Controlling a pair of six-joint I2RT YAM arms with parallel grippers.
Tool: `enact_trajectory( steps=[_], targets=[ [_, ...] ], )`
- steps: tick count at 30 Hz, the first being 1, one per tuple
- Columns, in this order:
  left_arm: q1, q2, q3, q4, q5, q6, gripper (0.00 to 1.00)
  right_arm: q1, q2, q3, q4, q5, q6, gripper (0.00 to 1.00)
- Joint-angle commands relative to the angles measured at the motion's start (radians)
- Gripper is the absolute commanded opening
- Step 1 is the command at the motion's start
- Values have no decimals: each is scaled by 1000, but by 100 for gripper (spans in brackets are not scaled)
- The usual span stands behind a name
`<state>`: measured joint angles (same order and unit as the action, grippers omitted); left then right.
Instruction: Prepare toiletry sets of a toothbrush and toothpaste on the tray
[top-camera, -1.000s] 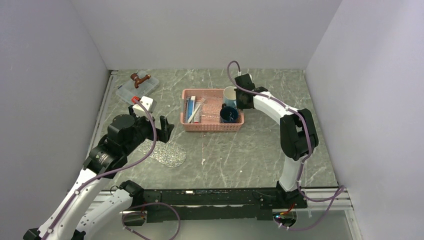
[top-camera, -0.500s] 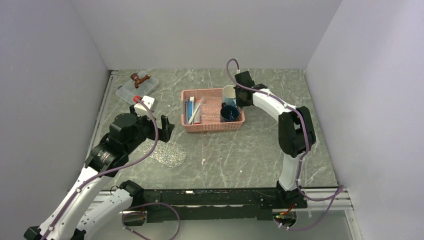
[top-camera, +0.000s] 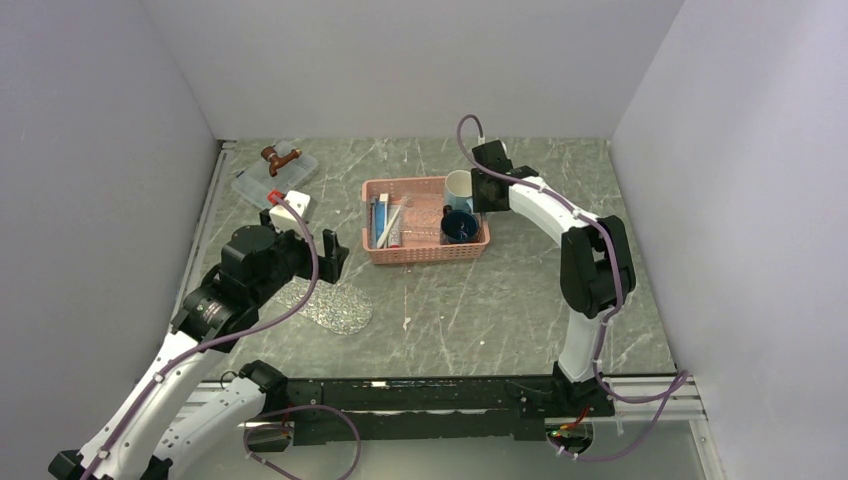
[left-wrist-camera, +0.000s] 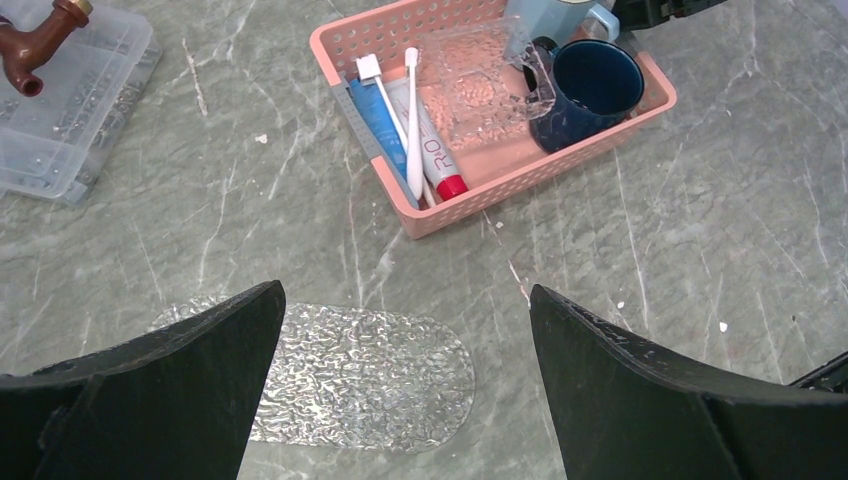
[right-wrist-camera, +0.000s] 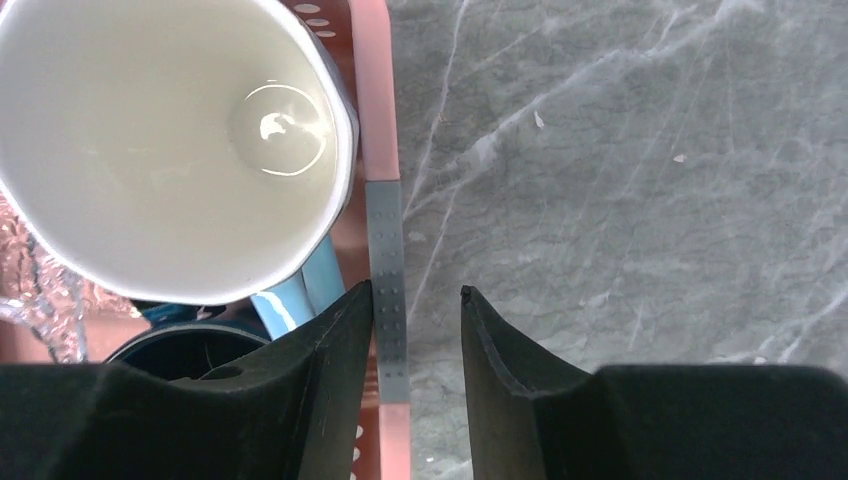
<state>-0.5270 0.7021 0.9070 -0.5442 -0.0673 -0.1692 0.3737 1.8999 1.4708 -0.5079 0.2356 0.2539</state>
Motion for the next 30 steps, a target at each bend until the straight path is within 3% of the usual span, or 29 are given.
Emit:
enact_trajectory(
  steps=[1,10,20,23,30],
  targets=[
    [0,5,-3,14,-35,7,99,-1,-130,16,-24,72,7,40],
    [-1,56,4,-21,-141,-13,99,47,-336,-76,-54,58,27,45],
    [24,216,45,-101,-261,-112,99,141,-624,-295,37,-154,67,50],
    [70,252,50,-112,-241,-150,99,160,-710,-381,93,-283,72,52],
    [266,349,63,-111,-145,-180,99,224,-866,-517,169,-392,104,53]
  ],
)
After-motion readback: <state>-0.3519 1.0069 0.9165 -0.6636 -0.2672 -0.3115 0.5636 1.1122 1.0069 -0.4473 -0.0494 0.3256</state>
